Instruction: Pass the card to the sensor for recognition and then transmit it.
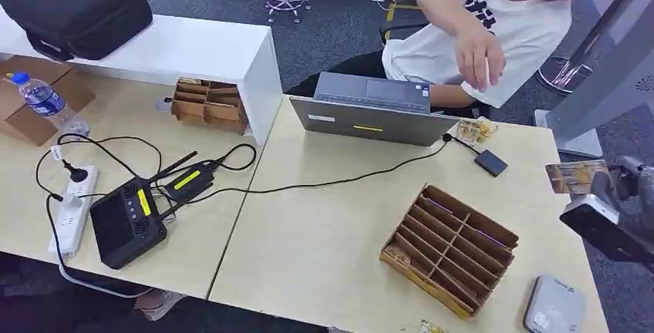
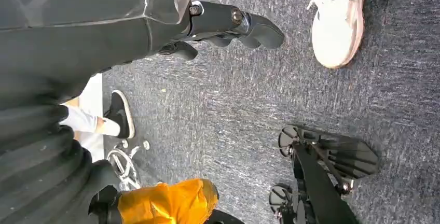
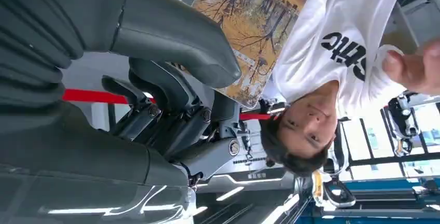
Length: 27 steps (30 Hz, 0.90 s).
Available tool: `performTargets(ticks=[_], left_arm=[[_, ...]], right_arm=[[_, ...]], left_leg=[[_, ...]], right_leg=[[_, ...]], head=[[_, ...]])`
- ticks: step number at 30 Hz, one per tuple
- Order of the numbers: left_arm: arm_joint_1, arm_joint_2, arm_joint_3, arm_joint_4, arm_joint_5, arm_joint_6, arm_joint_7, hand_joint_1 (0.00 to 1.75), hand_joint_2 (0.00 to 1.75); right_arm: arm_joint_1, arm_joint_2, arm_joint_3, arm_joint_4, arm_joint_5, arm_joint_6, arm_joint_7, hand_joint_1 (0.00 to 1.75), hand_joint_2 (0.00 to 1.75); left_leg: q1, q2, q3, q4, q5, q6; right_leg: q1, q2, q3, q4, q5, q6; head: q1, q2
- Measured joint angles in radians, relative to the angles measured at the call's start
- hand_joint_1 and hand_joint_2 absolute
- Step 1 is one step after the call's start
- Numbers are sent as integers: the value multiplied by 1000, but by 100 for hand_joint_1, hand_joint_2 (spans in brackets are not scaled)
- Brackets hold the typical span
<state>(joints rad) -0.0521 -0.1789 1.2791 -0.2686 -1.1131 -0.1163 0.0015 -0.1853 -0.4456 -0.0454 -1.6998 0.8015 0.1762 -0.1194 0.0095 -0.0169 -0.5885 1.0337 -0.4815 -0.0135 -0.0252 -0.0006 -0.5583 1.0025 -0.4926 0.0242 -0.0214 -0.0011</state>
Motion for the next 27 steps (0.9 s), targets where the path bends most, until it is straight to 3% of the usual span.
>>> performTargets(ticks=[11, 16, 18, 21, 24, 27], left_arm=[[0, 0, 0, 0, -11, -1, 2, 0, 175], [-5, 7, 0, 0, -43, -12, 9, 0, 175], [-10, 11, -3, 1, -67, -24, 9, 0, 175], [-24, 26, -39, 4, -144, -61, 20, 0, 175], [-38, 34, -60, 9, -154, -65, 24, 0, 175], [-37, 37, -72, 11, -157, -67, 26, 0, 175]], right_arm=[[-19, -7, 31, 14, 22, 1, 11, 175, 175], [-199, 24, 144, 131, 115, 12, 44, 175, 175], [-301, 73, 217, 221, 183, 7, 75, 175, 175], [-577, 271, 328, 587, 358, -77, 193, 175, 175], [-727, 389, 380, 816, 376, -132, 193, 175, 175], [-811, 453, 406, 962, 383, -153, 187, 175, 175]], left_leg=[[0, 0, -1, 0, 0, 0], [0, 7, 1, -1, 0, 0], [1, 8, -1, -1, 1, -1], [1, 24, -1, -1, 3, -4], [2, 26, 1, -2, 4, -6], [3, 12, 3, -2, 7, -8]], right_leg=[[0, 0, 0, 0, 0, 0], [0, 6, 0, 1, 1, -1], [2, 8, 2, 2, 2, -1], [2, 25, -5, 4, 7, -6], [2, 26, -7, 6, 9, -7], [3, 14, -7, 6, 8, -8]], head=[[0, 0], [0, 0], [0, 0], [-1, 0], [0, 0], [-1, 0]])
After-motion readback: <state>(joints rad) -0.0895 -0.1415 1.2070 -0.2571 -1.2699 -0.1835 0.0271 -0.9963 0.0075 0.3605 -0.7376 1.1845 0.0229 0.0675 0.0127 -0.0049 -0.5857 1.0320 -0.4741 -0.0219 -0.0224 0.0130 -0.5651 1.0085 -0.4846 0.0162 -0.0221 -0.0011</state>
